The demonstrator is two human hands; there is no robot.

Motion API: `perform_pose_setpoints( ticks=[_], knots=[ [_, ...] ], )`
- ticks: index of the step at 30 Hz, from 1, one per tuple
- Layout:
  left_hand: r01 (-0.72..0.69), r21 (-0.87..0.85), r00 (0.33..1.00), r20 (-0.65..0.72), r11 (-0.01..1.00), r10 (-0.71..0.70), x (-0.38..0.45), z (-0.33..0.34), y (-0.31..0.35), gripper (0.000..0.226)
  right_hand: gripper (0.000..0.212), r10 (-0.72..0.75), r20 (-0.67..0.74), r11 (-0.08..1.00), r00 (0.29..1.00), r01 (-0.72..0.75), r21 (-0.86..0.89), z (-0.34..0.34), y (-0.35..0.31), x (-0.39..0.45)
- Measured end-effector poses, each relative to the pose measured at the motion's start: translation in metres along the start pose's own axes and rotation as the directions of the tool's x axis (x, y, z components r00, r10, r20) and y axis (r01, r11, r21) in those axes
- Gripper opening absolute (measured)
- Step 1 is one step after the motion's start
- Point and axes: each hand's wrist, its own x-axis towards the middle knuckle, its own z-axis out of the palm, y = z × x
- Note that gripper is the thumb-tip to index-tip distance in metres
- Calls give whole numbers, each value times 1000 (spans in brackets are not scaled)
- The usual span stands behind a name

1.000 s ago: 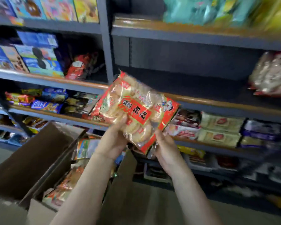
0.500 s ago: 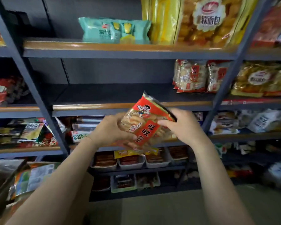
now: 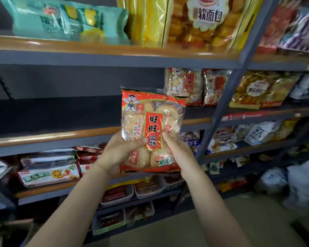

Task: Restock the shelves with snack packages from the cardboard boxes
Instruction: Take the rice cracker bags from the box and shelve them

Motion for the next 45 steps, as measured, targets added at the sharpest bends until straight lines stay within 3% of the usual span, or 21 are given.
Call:
perform_pose_setpoints(
  ticks=[3, 6, 8, 10, 13, 18, 23, 25, 26, 29, 30, 31, 33, 34, 36, 38, 40, 45],
  knots=[
    [-16, -42, 999, -46, 999, 15, 39, 6, -1, 53, 26, -116, -58, 993, 992, 116, -14, -11, -10, 27],
    [22, 45, 1000, 9, 999, -22, 71, 15, -3, 63, 39, -153, -178, 988, 972, 155, -1, -26, -14, 51],
    [20, 122, 998, 57, 992, -27, 87, 28, -5, 53, 42, -144, -252, 987, 957, 157, 34, -40, -12, 68],
    [10, 119, 999, 44, 993, -15, 101, 43, -7, 41, 46, -140, -290, 988, 947, 151, 14, -54, -11, 82],
    [6, 92, 1000, -17, 996, -4, 128, 63, -7, 43, 39, -186, -276, 982, 943, 189, -14, -71, -18, 104],
    [-85, 159, 982, -153, 984, 110, 176, 100, -7, 54, 60, -318, -275, 947, 907, 288, -144, -102, -29, 146],
    [-112, 198, 980, -141, 974, 142, 235, 132, -10, 58, 76, -474, -320, 857, 820, 347, -381, -137, -41, 189],
    [-104, 150, 978, -164, 983, 129, 259, 145, -13, 62, 67, -582, -315, 769, 750, 381, -513, -150, -43, 197],
    [-103, 123, 977, -176, 987, 123, 269, 151, -16, 61, 57, -669, -310, 701, 676, 433, -567, -158, -42, 198],
    [-105, 110, 969, -211, 988, 126, 296, 164, -28, 57, 27, -865, -345, 501, 364, 641, -582, -190, -30, 200],
    [-105, 115, 968, -214, 988, 128, 303, 168, -31, 59, 23, -874, -388, 473, 291, 687, -551, -203, -25, 201],
    [-110, 108, 968, -214, 988, 131, 309, 172, -36, 58, 20, -852, -453, 487, 262, 713, -504, -218, -22, 204],
    [-121, 79, 967, -216, 990, 135, 319, 182, -42, 53, 16, -739, -588, 602, 330, 714, -357, -246, -25, 211],
    [-121, 66, 965, -226, 990, 133, 323, 187, -45, 52, 16, -665, -617, 675, 420, 692, -257, -258, -27, 215],
    [-117, 48, 956, -264, 992, 125, 329, 195, -51, 50, 14, -514, -564, 801, 646, 596, -47, -278, -28, 232],
    [-107, 72, 949, -291, 992, 123, 332, 197, -53, 47, 36, -407, -434, 857, 804, 500, 122, -290, -26, 249],
    [-101, 117, 948, -289, 988, 131, 334, 198, -52, 45, 68, -346, -315, 844, 884, 440, 307, -292, -23, 261],
    [-71, 235, 943, -300, 969, 142, 332, 188, -42, 43, 73, -292, -68, 758, 954, 274, 591, -290, -23, 278]
  ],
)
